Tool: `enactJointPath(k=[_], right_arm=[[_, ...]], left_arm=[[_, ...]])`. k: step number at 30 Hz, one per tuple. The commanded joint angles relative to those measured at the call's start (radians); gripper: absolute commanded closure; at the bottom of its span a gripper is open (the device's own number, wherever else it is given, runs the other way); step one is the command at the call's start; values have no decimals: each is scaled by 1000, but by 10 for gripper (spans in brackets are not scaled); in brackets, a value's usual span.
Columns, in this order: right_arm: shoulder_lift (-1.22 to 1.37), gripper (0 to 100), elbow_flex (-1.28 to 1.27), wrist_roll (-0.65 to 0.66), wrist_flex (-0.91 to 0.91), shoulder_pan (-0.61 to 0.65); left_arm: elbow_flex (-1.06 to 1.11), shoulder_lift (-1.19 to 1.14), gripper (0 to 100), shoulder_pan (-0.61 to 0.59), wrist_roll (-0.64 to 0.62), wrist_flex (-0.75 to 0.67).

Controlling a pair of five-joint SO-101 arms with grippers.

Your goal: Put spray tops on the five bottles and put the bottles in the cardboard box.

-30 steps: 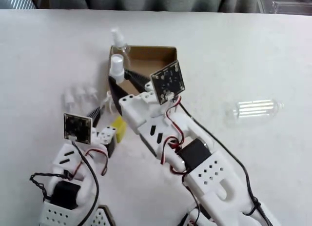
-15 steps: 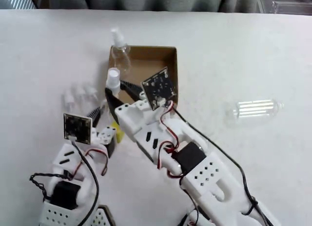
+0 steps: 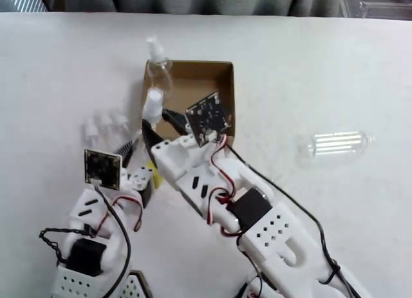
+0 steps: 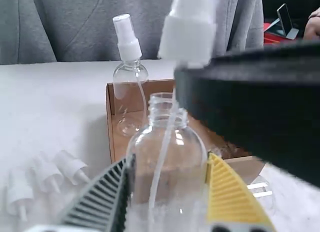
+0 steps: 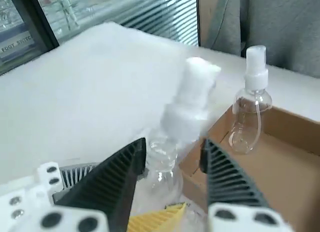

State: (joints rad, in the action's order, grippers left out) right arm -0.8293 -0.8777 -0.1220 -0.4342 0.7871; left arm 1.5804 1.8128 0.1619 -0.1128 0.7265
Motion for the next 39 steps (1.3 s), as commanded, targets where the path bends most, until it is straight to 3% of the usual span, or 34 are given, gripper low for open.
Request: enactJointPath(k=[1,13,16,19,21,23,29,39], right_arm=[[-2,762,68,0,-82,8],[-4,764,339,-3,-312,-59],[-2,837,338,0,-317,-91],[-2,982,318,0,-311,-122],[-2,961,299,0,-302,-137],[-1,933,272,0,-259,-163],[124,981,229,0,5,-243],[351,983,230,0,217,-209]], left_arm=[[-11,12,979,-2,11,-25],[-11,12,979,-2,11,-25],[-9,12,979,-2,11,-25],[-9,12,979,-2,11,-25],[-9,12,979,-2,11,-25],[-9,12,979,-2,11,-25],[-9,12,979,-2,11,-25],[-9,12,979,-2,11,-25]])
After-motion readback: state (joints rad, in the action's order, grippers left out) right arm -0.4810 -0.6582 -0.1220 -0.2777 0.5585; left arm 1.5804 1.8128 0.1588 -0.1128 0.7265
